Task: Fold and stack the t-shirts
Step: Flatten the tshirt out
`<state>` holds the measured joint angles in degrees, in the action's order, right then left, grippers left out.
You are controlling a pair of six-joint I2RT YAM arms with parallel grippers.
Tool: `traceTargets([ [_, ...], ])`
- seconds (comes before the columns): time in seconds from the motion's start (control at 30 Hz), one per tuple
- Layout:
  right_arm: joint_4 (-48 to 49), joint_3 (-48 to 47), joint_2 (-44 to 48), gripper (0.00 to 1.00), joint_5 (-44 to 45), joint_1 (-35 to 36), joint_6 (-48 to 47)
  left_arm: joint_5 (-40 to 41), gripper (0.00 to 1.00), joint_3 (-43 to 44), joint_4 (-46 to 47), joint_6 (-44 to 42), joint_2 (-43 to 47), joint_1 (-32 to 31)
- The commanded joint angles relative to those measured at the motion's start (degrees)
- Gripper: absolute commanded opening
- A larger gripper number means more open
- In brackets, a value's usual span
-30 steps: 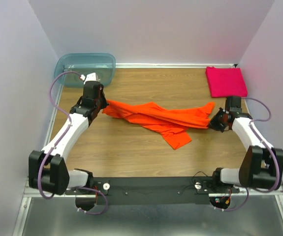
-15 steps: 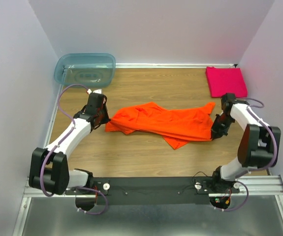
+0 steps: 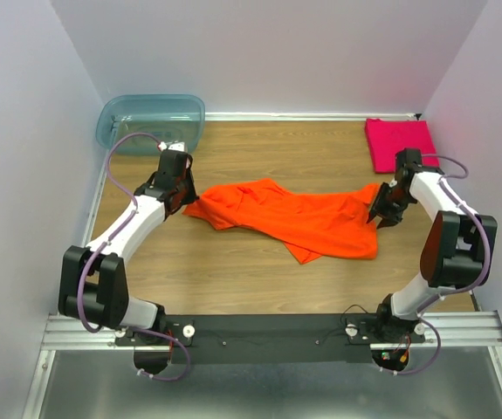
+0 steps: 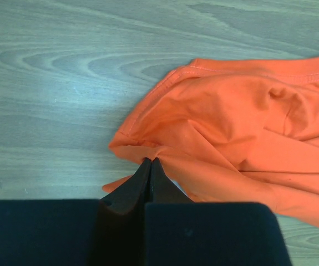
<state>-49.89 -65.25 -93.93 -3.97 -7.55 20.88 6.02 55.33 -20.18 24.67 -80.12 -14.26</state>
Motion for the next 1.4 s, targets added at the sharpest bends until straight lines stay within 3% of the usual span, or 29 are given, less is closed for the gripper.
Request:
traceTargets([
  [0.0,3.2,3.5,-1.8,0.40,-6.2,0.8,-0.7,1.0,0.03,-0.1,0.9,-0.9,-1.1,0.1],
  [0.1,7.4,5.7,-3.2,0.32,-7.5,1.7,0.0,1.4,0.03,-0.1,0.9,-0.8,-1.2,0.1],
  [0.3,13.0,3.5,-7.9,0.28,-5.2,1.8,0.2,4.6,0.02,0.5,0.8,-1.0,-2.3,0.3],
  [0.53,17.1,-9.2,-21.0,0.28,-0.9,1.8,-0.2,6.8,0.02,1.5,2.2,-0.3,-4.7,2.4],
  [0.73,18.9,-22.7,-28.1,0.38,-2.2,1.8,0.6,2.2,0.02,2.9,2.2,0.1,-7.4,2.4],
  [0.8,18.9,-23.7,-26.9,0.47,-2.5,1.8,1.0,1.5,0.02,2.3,2.3,0.4,-6.9,2.3],
  [0.93,19.2,-19.3,-19.6,0.59,-1.0,1.8,0.7,1.1,0.02,1.1,2.4,0.6,-6.1,2.3],
  [1.17,22.5,0.5,-1.9,0.59,0.4,1.8,3.3,-0.1,0.02,0.0,2.8,1.3,-5.0,2.2],
  [1.37,31.1,12.2,4.3,0.57,-1.6,1.5,6.4,0.0,0.02,0.0,2.8,0.7,-4.6,2.0],
])
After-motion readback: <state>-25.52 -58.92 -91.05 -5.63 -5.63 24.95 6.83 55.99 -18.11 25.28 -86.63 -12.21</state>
